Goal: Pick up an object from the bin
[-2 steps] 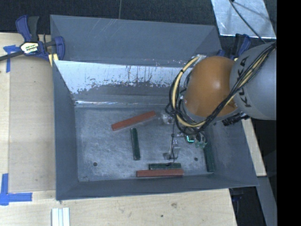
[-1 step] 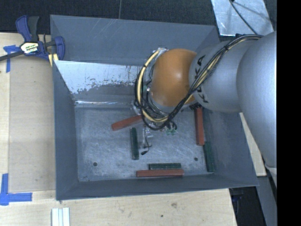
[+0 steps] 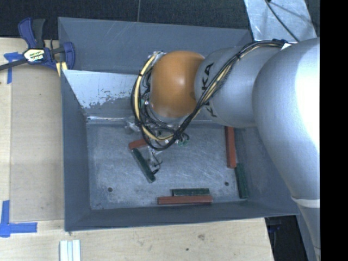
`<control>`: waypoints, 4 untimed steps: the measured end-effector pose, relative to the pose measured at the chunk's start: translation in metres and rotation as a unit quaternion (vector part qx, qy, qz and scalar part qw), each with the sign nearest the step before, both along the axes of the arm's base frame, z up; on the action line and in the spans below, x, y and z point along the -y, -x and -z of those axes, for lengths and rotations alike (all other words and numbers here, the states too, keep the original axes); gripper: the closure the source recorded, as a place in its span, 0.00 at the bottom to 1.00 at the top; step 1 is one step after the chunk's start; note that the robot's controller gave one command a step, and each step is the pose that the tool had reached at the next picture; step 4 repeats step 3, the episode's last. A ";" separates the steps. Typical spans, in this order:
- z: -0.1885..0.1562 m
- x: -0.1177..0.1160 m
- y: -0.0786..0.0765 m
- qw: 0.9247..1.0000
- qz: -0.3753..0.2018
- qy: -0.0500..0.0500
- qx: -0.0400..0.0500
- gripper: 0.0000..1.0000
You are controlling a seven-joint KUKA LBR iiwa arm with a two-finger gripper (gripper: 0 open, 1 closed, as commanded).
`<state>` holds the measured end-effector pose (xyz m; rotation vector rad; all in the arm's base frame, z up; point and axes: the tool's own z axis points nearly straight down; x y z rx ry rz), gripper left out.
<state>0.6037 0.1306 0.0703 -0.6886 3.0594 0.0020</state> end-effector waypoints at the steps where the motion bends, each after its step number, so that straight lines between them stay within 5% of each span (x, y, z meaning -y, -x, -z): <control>1: -0.001 0.001 -0.001 1.000 0.002 0.000 0.001 1.00; 2: -0.125 -0.034 0.010 0.999 -0.033 0.001 -0.001 1.00; 3: -0.193 -0.038 0.005 0.999 -0.032 0.000 0.003 1.00; 4: -0.193 -0.038 0.005 0.999 -0.032 0.000 0.003 1.00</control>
Offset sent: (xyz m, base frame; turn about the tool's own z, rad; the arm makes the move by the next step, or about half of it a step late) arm 0.0000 0.0000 0.0000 0.0000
